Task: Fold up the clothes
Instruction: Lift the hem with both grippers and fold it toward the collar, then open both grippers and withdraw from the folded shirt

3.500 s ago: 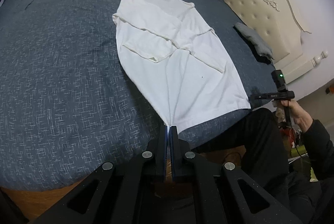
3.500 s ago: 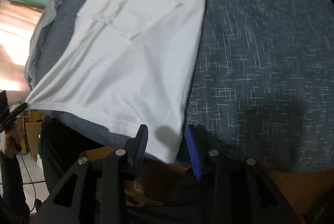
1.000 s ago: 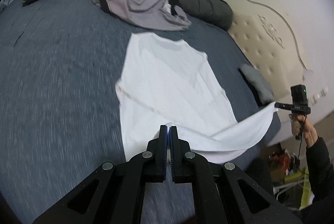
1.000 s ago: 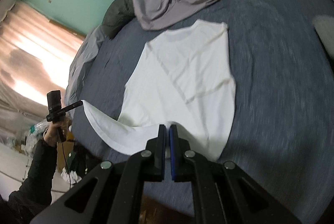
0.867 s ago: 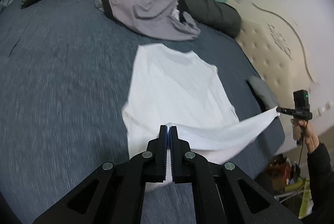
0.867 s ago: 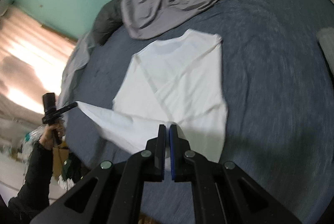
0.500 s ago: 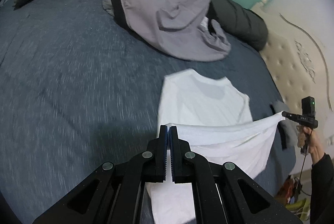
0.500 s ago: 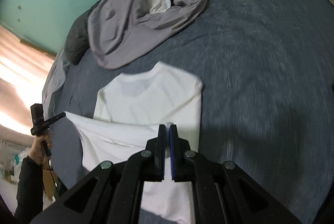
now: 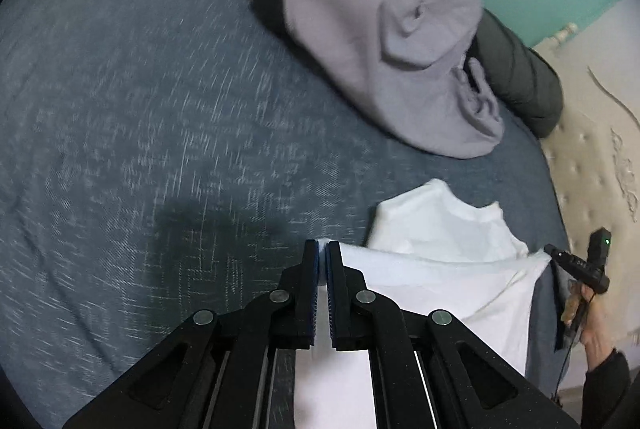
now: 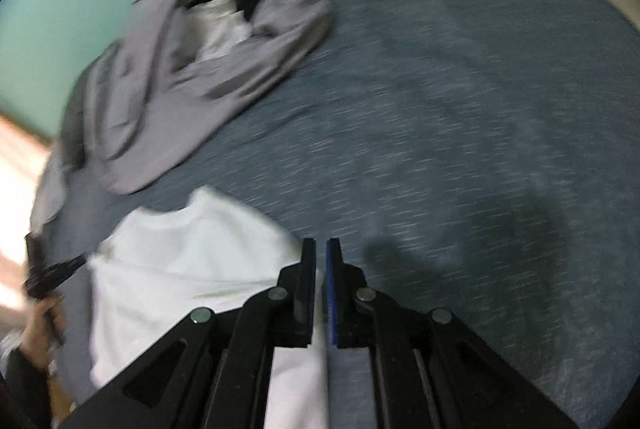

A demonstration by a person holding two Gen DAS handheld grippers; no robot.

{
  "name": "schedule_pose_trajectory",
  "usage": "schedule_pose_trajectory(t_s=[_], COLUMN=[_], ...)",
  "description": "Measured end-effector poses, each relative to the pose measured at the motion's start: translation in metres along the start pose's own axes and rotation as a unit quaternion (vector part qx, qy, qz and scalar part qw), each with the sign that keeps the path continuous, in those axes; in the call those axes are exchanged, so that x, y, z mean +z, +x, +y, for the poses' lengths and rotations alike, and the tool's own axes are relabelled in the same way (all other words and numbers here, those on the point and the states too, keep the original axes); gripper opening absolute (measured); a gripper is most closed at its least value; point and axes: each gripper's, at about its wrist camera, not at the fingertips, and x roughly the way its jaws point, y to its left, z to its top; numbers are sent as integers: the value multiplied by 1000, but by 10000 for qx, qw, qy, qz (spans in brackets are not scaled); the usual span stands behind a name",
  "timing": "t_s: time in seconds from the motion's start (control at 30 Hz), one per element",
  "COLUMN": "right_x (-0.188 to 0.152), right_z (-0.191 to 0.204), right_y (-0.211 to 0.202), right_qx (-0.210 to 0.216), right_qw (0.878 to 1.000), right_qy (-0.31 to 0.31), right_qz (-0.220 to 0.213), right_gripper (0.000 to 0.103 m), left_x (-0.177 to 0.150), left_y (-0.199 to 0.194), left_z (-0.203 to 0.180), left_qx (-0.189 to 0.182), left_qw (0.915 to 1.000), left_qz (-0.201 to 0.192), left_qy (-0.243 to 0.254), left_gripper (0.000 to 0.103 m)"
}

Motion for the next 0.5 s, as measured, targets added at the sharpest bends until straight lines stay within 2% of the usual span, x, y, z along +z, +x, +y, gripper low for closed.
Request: schedule_pose_trajectory(t_s=[0.03,0.07,0.13,0.17,0.23,0.33,0.4,0.5], right_x=[-2,-3,-9,-16,-28,-47,-60,-79], right_z=[-4,-8,-8,-3,9,26,37,54], right_y=[-2,-4,-14,-13,-12,-9,-7,-4], right_qx=[-52,-103,-68,-26,56,180,263,383], right_qw=[9999,9997,9993,9992,9983,9946,9907,9826], right_qy=[69,135,-63,-222,-541,-1018,-1335,-1806], right_qz=[-98,-196,-375,-324,-222,-67,36,190], right_gripper=[20,31,33,33,33,33,33,33], left_x=[-1,-3,-4,-5,-11,-32,-50,-67], left_y=[0,-1,-12,-17,-31,-34,-27,-10], left_z=[1,3,3,3,-1,-17,-32,-42], left_qx=[-23,-42,58,108,213,105,124,348], left_qw=[10000,9999,9997,9994,9984,9967,9920,9861], left_qz=[-48,-97,-245,-318,-414,-138,59,286], left_qy=[-34,-63,33,84,308,792,1258,1601], left_gripper=[8,18,30,33,33,33,33,33])
